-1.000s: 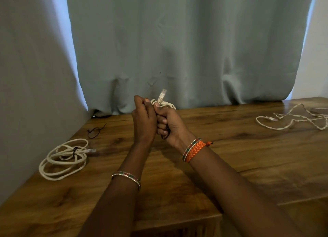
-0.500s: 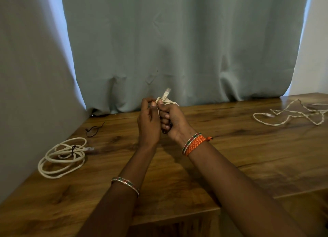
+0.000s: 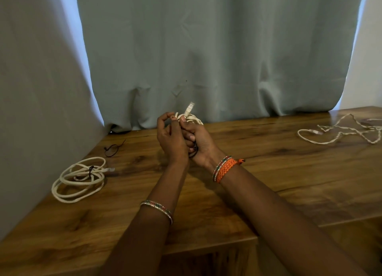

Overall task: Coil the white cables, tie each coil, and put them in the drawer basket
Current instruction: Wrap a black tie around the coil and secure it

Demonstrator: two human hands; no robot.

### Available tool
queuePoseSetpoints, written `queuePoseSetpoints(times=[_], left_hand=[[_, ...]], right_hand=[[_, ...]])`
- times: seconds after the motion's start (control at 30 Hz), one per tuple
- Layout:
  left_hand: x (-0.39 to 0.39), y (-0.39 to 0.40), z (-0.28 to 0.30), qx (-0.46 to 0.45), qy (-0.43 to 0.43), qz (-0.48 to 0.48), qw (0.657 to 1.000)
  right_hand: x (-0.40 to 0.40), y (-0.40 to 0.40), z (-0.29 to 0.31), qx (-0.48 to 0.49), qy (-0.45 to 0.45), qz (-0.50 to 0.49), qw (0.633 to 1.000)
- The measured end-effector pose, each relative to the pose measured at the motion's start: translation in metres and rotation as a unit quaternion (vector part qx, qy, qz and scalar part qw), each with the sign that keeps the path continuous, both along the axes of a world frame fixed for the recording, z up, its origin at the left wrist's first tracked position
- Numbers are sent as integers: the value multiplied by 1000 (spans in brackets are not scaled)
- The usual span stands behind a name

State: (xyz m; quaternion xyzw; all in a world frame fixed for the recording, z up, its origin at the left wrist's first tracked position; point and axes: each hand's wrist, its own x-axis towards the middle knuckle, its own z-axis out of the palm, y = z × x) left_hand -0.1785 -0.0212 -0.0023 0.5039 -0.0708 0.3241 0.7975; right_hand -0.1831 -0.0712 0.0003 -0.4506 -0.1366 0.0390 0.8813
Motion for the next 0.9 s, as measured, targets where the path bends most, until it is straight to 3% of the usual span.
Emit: queuePoseSetpoints(times=[0.2, 0.43, 0.63, 0.77, 0.9], left_hand=[[6, 2, -1, -33, 30, -26, 999], [14, 0, -4, 12, 27, 33, 999], [23, -1, -5, -1, 90, -12, 996], [28, 4, -6, 30, 102, 25, 994], [29, 13, -9, 128, 87, 106, 982]], right_hand=[[1, -1, 0, -2, 4, -24, 1000], [1, 2, 2, 1, 30, -53, 998], [5, -4, 1, -7, 21, -36, 999], [8, -3, 2, -95, 26, -71, 993], [6, -7, 1, -191, 49, -87, 977]])
